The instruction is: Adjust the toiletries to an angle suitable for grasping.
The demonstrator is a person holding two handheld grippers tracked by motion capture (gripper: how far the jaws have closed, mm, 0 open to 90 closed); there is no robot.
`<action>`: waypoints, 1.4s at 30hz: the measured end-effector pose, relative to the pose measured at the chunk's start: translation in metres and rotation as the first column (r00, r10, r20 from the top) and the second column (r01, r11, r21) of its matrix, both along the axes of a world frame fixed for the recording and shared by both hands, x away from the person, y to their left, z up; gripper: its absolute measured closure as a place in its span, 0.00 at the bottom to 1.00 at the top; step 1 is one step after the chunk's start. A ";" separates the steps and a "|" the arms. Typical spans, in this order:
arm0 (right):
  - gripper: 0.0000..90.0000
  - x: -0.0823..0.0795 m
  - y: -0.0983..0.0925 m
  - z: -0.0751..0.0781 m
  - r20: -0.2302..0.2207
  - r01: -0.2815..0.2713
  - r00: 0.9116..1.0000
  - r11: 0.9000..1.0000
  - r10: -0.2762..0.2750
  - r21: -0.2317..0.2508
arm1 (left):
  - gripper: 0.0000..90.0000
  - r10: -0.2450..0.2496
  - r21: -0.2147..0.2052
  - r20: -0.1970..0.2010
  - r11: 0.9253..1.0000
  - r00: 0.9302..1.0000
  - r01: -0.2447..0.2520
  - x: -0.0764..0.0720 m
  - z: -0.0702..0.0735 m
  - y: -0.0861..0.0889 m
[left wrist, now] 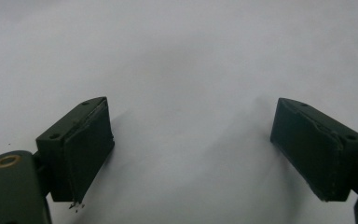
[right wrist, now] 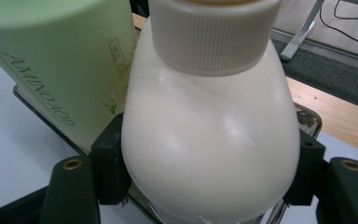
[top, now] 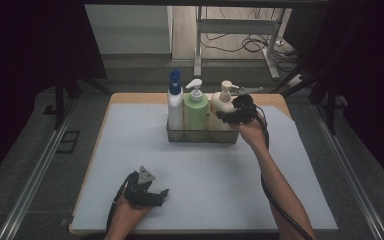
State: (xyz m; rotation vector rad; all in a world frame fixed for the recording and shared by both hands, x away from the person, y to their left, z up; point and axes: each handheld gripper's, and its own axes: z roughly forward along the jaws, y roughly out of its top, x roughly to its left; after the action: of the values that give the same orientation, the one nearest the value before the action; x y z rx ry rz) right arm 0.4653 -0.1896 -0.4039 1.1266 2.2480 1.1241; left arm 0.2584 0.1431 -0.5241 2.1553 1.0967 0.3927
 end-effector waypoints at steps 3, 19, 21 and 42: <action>0.34 -0.003 0.000 0.000 0.013 -0.007 1.000 1.000 0.007 -0.008 | 0.14 0.000 0.002 0.000 1.000 1.000 0.000 0.000 0.000 0.000; 0.33 -0.022 -0.017 0.002 0.013 -0.015 1.000 1.000 0.014 0.012 | 0.14 -0.001 0.002 0.000 1.000 1.000 0.001 0.000 0.000 0.000; 0.33 -0.025 -0.019 0.003 0.011 -0.017 1.000 1.000 0.017 0.002 | 0.14 -0.001 0.002 0.001 1.000 1.000 0.001 0.000 0.000 0.000; 0.64 -0.042 -0.053 0.001 -0.013 0.015 1.000 1.000 -0.015 0.024 | 0.14 0.000 0.003 0.000 1.000 1.000 0.000 0.000 0.000 0.000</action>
State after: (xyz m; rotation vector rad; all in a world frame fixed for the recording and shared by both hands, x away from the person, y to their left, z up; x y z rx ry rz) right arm 0.4233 -0.2429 -0.4030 1.1617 2.2380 1.1442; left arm 0.2583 0.1431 -0.5240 2.1577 1.0963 0.3947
